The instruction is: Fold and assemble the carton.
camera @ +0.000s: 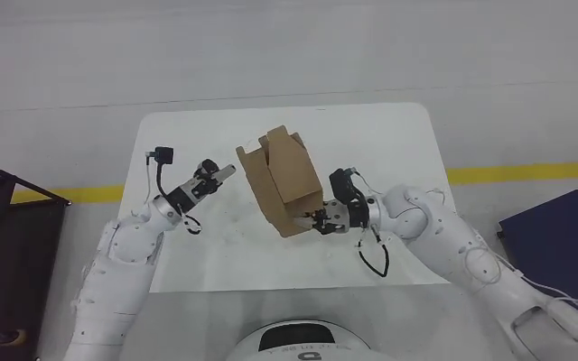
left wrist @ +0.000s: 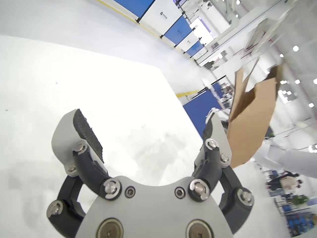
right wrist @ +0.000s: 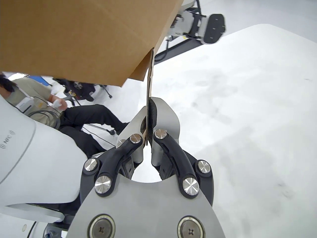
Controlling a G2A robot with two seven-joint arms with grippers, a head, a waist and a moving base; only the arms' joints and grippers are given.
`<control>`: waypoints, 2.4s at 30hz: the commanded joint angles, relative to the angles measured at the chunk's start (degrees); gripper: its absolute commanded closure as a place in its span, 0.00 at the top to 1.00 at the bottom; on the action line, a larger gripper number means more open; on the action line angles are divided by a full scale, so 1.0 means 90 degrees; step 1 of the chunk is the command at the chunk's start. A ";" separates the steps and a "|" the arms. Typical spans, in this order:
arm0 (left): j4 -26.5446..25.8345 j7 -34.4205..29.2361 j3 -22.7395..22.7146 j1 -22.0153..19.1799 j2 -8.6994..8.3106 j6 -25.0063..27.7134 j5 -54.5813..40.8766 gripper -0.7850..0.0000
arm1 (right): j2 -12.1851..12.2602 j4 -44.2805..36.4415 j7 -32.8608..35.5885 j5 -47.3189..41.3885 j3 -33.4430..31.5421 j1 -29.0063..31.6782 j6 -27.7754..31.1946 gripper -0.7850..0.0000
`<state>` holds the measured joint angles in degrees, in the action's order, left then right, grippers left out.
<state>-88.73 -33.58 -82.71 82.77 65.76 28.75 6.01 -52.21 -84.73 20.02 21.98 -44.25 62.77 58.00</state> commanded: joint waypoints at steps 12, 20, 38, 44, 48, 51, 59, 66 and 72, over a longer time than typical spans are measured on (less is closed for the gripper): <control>0.1548 -0.4831 0.0139 -0.0913 -0.0132 -0.0866 -0.4416 1.00 | 0.0529 -0.0467 0.2920 -0.3113 0.1278 -0.0755 0.0000 0.00; 0.2288 -0.6047 0.0817 -0.1431 -0.0065 -0.1385 -0.5228 1.00 | 0.0729 -0.0647 0.2920 -0.3947 0.2235 -0.1562 0.0000 0.00; 0.2367 -0.6047 0.1750 -0.1610 -0.0396 -0.1384 -0.6053 0.92 | 0.0707 -0.0459 0.2919 -0.4536 0.3228 -0.2426 0.0000 0.00; 0.2439 -0.6047 0.1700 -0.1574 -0.0471 -0.1383 -0.6118 0.62 | 0.0723 -0.0488 0.2919 -0.4644 0.3227 -0.2431 0.0000 0.00; 0.2234 -0.6047 0.1662 -0.1413 -0.0534 -0.1383 -0.6161 0.51 | 0.0731 -0.0529 0.2920 -0.4701 0.3193 -0.2404 0.0000 0.00; 0.2078 -0.6047 0.1660 -0.1325 -0.0590 -0.1383 -0.6067 0.51 | 0.0731 -0.0541 0.2920 -0.4725 0.3186 -0.2380 0.0000 0.00; 0.2100 -0.6047 0.1586 -0.1258 -0.0639 -0.1383 -0.6379 0.46 | 0.0685 -0.0574 0.2920 -0.4794 0.3201 -0.2373 0.0000 0.00; 0.2223 -0.6047 0.1528 -0.1253 -0.0653 -0.1382 -0.6434 0.41 | 0.0692 -0.0642 0.2920 -0.4849 0.3154 -0.2326 0.0000 0.00; 0.2070 -0.6047 0.1606 -0.1226 -0.0664 -0.1382 -0.6404 0.42 | 0.0677 -0.0655 0.2920 -0.4834 0.3171 -0.2318 0.0000 0.00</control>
<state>-69.96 -88.00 -68.16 71.72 59.77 16.31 -51.16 -46.07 -90.66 46.29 -21.59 -15.77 41.95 58.00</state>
